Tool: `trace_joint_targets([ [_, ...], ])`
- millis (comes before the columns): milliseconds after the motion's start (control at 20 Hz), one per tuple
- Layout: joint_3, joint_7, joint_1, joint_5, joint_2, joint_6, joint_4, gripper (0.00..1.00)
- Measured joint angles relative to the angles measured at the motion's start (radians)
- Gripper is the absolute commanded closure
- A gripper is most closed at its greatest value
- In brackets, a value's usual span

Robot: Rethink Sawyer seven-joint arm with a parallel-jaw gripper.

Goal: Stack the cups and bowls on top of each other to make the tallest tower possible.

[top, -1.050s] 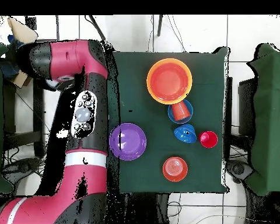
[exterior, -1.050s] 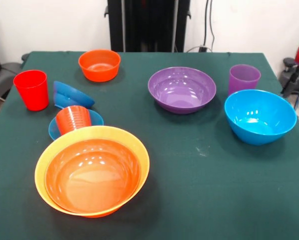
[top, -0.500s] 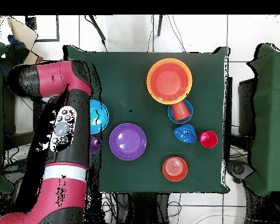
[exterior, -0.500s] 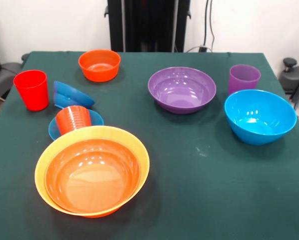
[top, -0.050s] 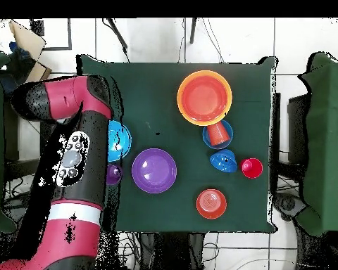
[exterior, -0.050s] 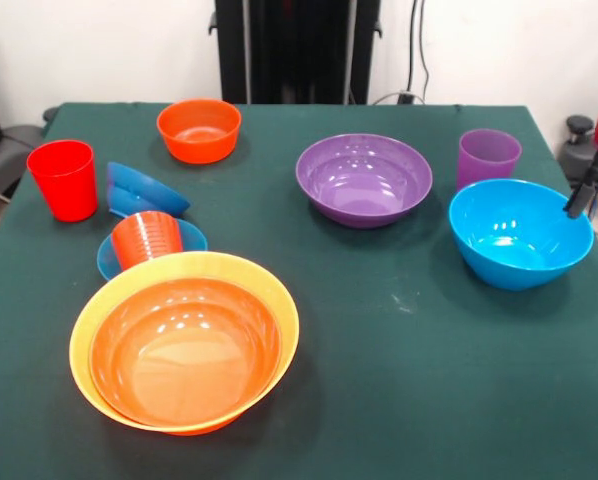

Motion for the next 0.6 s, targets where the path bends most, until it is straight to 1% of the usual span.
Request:
trace_joint_targets([
  [350, -0.010, 0.000, 0.000, 0.000, 0.004, -0.003, 0.001, 0.00],
  [600, -0.010, 0.000, 0.000, 0.001, 0.010, -0.004, 0.023, 0.00],
])
